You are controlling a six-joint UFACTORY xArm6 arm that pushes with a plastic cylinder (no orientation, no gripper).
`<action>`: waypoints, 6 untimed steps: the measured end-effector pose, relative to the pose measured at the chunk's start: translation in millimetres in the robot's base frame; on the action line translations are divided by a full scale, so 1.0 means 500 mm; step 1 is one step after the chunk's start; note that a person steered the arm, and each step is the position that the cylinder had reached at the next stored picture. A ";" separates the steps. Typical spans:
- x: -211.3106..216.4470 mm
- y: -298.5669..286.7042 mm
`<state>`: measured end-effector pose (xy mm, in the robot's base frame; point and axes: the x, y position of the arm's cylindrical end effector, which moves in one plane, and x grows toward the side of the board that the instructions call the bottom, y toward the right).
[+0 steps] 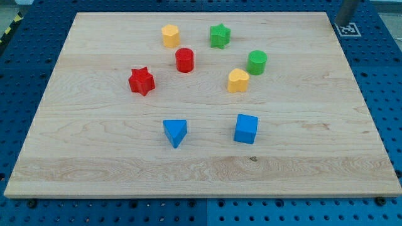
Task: Slide the green circle to the center
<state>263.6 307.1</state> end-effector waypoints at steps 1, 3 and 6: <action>0.094 -0.141; 0.173 -0.299; 0.197 -0.543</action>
